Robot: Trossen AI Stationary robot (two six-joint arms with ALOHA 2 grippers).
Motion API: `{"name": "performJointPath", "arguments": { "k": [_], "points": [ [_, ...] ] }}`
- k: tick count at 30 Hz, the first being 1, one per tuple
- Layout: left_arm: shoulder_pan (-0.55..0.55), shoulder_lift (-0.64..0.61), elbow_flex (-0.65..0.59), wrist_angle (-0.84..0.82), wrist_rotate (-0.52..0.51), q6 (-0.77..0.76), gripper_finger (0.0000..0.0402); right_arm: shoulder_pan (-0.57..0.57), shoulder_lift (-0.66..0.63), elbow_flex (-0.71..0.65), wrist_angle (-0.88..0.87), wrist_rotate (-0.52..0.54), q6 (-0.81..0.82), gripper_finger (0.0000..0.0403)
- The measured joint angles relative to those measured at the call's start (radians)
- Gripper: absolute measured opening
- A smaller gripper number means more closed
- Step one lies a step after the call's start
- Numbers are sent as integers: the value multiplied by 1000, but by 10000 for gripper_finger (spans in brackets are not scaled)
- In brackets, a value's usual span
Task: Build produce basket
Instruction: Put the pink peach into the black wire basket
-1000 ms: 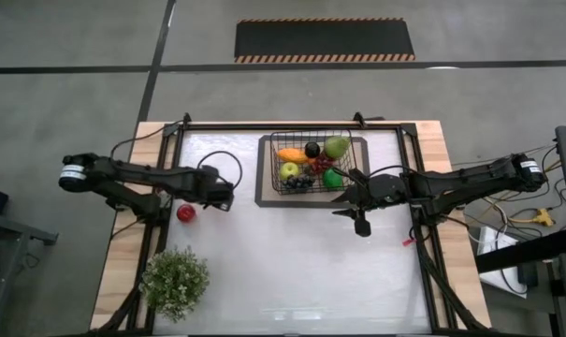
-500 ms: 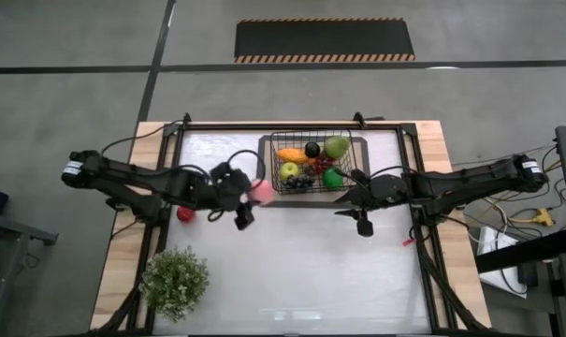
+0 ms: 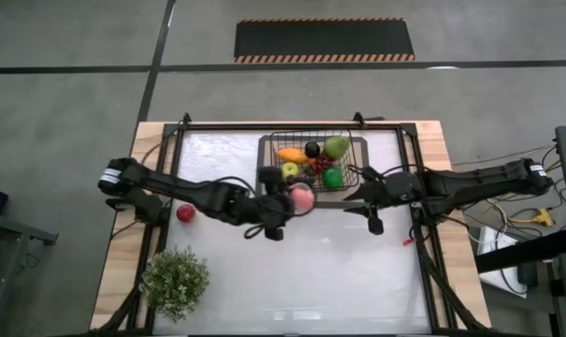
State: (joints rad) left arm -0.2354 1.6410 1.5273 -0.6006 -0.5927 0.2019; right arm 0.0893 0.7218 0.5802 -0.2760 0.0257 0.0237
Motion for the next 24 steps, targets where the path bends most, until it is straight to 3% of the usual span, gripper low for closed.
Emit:
{"name": "performJointPath", "arguments": {
  "k": [6,14,24],
  "points": [
    [52,81,81,-34,-169,240,215,0,-117,-36,-4,0,1,127],
    [209,157,83,22,-177,279,215,0,-213,-74,38,0,-10,132],
    [335,235,80,9,-196,280,215,0,-215,-79,49,0,-11,125]
  ]
}}
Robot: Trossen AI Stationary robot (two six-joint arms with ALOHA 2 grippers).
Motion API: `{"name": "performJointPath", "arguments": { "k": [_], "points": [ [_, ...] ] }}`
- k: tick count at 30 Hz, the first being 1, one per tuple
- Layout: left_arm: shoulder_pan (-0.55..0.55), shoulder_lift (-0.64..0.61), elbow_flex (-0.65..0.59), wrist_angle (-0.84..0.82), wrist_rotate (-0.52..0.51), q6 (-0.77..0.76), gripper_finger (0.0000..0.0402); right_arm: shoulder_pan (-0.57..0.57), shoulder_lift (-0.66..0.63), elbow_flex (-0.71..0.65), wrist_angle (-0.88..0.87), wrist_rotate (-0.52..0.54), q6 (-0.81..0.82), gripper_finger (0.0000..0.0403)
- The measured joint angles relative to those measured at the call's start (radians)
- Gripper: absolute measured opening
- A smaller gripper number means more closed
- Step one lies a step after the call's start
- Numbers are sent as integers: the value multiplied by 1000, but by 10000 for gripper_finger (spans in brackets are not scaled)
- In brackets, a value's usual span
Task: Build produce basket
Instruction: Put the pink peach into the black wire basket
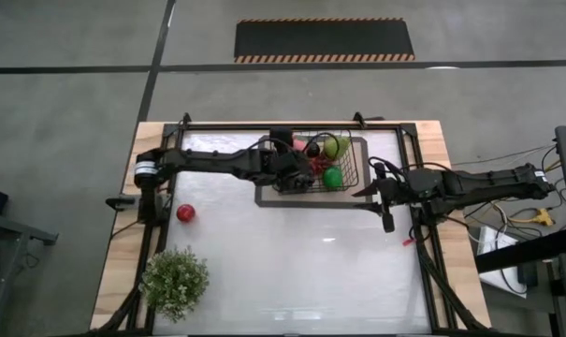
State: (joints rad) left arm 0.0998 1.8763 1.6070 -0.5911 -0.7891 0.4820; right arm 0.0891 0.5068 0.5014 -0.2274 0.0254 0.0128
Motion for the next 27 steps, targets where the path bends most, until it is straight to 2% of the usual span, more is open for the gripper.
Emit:
{"name": "performJointPath", "arguments": {
  "k": [10,14,27],
  "points": [
    [6,2,0,-38,14,106,215,0,0,0,-1,0,0,127],
    [14,8,-3,-56,48,104,215,0,0,0,-1,0,-6,123],
    [19,8,-3,-46,53,73,226,0,0,0,-1,0,-6,123]
  ]
}}
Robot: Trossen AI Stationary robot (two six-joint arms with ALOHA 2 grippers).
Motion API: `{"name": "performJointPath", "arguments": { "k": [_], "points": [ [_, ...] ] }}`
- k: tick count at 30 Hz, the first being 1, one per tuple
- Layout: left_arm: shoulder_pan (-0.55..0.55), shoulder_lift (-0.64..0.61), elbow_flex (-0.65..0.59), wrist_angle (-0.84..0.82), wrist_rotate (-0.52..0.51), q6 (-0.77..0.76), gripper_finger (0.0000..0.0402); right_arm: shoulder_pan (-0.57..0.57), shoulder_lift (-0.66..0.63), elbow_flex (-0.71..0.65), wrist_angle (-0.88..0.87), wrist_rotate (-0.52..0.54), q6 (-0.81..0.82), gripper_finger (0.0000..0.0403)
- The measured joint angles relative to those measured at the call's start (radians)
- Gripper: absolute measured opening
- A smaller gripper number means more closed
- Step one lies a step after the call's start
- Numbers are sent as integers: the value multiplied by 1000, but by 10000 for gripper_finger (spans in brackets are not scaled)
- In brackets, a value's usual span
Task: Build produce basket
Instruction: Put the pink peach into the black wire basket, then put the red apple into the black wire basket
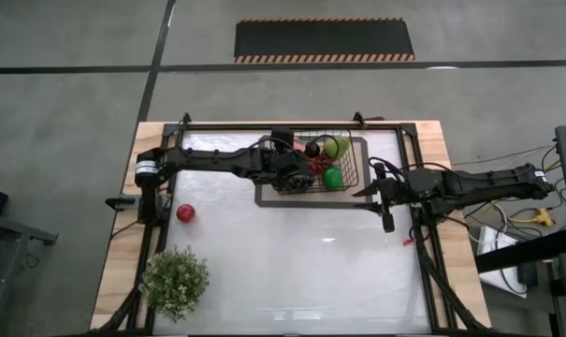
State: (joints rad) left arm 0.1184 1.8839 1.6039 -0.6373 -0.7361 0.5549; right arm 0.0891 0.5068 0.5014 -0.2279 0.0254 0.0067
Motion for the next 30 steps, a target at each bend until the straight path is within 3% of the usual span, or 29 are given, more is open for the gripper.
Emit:
{"name": "performJointPath", "arguments": {
  "k": [8,20,30],
  "points": [
    [4,0,0,0,0,-2,267,0,0,0,0,0,0,123],
    [11,-2,0,0,0,-2,269,0,0,0,0,0,0,123],
    [-57,-20,33,0,-1,-21,270,0,0,0,-3,0,0,123]
  ]
}}
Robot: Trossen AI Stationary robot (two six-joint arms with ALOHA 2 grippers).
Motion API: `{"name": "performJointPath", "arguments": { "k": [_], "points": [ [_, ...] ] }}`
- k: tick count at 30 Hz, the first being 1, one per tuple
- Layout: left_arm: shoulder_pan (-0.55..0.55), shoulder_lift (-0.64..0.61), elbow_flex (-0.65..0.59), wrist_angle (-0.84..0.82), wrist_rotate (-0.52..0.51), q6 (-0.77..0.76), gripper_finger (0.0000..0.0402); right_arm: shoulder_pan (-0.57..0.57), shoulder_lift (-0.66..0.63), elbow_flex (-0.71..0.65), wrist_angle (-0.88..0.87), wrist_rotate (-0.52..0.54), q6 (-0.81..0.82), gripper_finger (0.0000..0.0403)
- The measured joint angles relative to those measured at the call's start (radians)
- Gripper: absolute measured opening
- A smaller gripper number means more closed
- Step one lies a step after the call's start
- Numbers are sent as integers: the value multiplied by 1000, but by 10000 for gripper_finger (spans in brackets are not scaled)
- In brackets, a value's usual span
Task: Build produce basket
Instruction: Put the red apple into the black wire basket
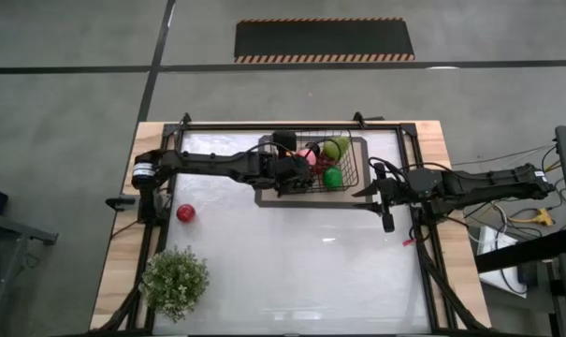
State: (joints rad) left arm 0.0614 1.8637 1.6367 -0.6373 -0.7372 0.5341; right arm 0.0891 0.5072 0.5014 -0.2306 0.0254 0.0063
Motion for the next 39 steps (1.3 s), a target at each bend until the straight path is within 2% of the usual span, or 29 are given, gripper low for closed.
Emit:
{"name": "performJointPath", "arguments": {
  "k": [8,18,22,24,28,32,35,39],
  "points": [
    [-88,-53,-7,4,7,-149,270,0,0,0,-2,0,0,123],
    [-231,-150,-44,-51,192,-485,270,0,7,-2,-1,0,1,123],
    [-267,-165,-45,-231,211,-701,270,0,12,-7,4,0,1,123],
    [-277,-169,-45,-375,214,-816,270,0,12,-10,3,1,1,123],
    [-276,-177,-64,-638,217,-1099,270,0,12,-10,4,0,4,123],
    [-244,-183,-116,-829,236,-1409,270,0,12,-10,5,0,6,123],
    [-231,-197,-187,-909,296,-1544,270,0,12,-10,4,0,10,123],
    [-189,-251,-331,-916,468,-1646,270,0,12,-13,3,0,1,123]
  ]
}}
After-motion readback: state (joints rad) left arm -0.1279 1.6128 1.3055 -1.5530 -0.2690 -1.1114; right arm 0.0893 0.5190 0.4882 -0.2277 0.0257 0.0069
